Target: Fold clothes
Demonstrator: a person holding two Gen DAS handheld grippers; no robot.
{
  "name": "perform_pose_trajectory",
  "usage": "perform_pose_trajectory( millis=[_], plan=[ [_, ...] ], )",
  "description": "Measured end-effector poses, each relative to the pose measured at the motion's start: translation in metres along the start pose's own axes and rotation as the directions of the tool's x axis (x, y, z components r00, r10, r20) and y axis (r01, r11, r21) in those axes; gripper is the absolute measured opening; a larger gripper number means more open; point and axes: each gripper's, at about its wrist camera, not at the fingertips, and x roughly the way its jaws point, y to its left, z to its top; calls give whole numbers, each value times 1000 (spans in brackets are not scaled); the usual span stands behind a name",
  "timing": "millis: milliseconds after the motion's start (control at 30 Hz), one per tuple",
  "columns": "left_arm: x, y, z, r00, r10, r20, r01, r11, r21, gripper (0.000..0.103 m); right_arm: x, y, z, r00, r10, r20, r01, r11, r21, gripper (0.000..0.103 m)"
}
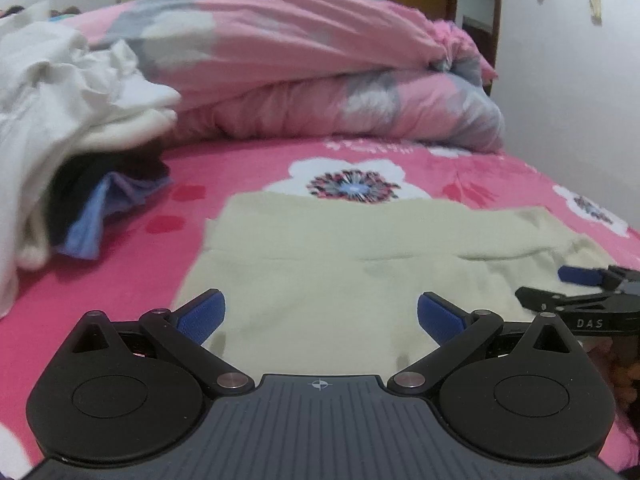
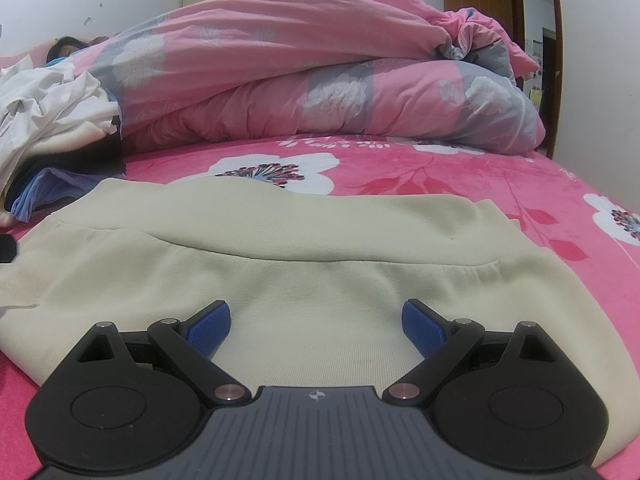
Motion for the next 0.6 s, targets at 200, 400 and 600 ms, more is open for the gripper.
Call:
perform_pose_trajectory(
  millis=[200,400,600],
  plan=[
    [25,-15,-17,998,53,-35,-50,995,90,103,0,0,0,1000,1,2,-1,1000,0,95],
    [25,-12,-21,999,44,-31,-42,996,79,103,-1,0,0,1000,3,5,-3,1000,3,95],
    [26,-11,-21,999,38,-28,-35,997,73,103,-18,-8,9,999,22,45,-24,999,48,95]
  ],
)
